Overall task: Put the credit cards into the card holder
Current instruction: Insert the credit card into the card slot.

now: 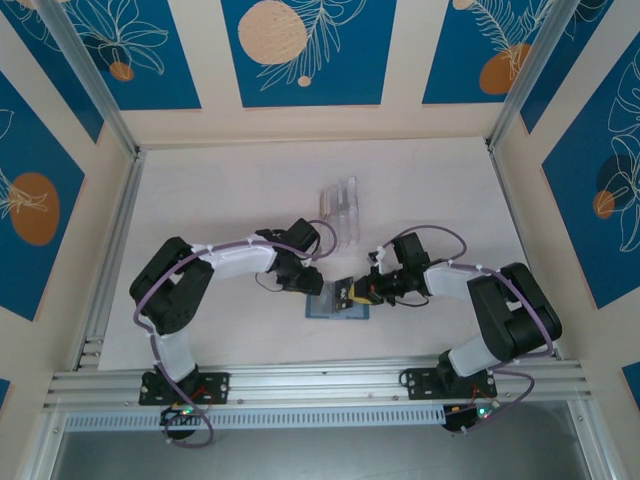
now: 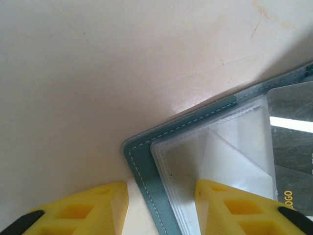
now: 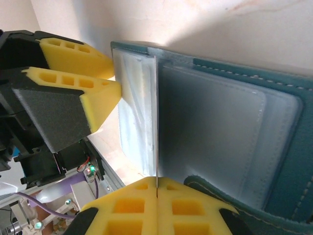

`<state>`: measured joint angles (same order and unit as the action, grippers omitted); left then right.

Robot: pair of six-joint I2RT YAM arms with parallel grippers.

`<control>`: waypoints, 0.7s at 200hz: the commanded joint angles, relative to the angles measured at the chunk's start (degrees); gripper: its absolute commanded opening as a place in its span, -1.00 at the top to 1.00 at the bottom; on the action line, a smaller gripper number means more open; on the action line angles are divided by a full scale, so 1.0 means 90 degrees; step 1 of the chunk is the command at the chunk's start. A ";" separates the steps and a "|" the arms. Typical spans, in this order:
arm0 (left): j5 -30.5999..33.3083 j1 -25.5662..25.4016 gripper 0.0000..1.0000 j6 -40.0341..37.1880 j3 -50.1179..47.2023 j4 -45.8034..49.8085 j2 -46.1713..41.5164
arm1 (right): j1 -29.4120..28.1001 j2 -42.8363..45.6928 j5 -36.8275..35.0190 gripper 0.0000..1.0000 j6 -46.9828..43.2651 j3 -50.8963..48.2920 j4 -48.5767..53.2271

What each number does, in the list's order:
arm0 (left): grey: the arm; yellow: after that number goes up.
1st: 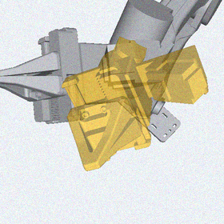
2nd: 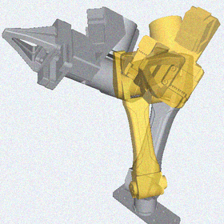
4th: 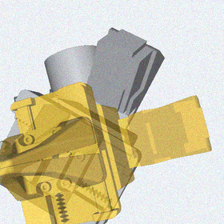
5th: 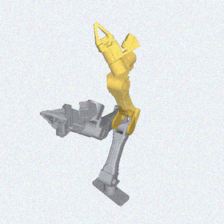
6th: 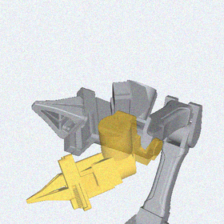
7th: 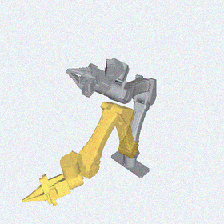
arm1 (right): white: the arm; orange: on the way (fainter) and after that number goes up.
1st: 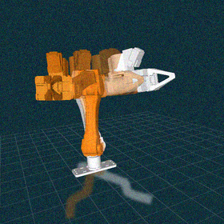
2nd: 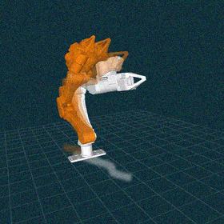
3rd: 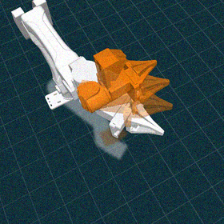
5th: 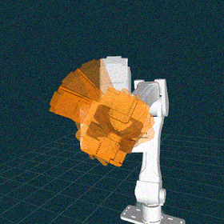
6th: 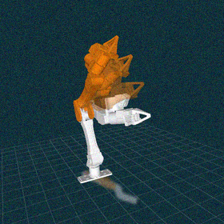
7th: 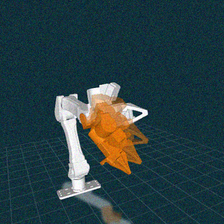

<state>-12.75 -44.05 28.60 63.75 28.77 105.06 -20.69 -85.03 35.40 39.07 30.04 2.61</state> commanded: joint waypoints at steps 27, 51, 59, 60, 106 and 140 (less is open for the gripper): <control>0.0091 -0.0068 0.18 0.0099 -0.0422 0.0040 0.0422 | -0.0074 0.0360 0.0434 1.00 0.0106 -0.0182 0.0035; 0.0060 -0.0067 0.18 0.0123 -0.0447 -0.0002 0.0432 | -0.0079 0.0173 0.0425 1.00 0.0054 -0.0179 0.0057; 0.0060 -0.0072 0.18 0.0123 -0.0443 -0.0004 0.0426 | -0.0076 0.0109 0.0447 1.00 0.0043 -0.0165 0.0042; 0.0060 -0.0069 0.18 0.0118 -0.0443 -0.0004 0.0427 | -0.0080 0.0096 0.0444 1.00 0.0043 -0.0169 0.0042; 0.0069 -0.0059 0.18 0.0123 -0.0470 -0.0021 0.0408 | -0.0073 -0.0303 0.0443 1.00 -0.0021 -0.0107 0.0007; 0.0069 -0.0058 0.18 0.0134 -0.0510 -0.0051 0.0398 | -0.0044 -0.0526 0.0423 1.00 -0.0034 -0.0089 -0.0007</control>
<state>-12.80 -44.01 29.50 62.92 27.79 104.66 -21.04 -88.29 38.44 39.44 29.12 1.69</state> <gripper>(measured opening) 0.409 0.050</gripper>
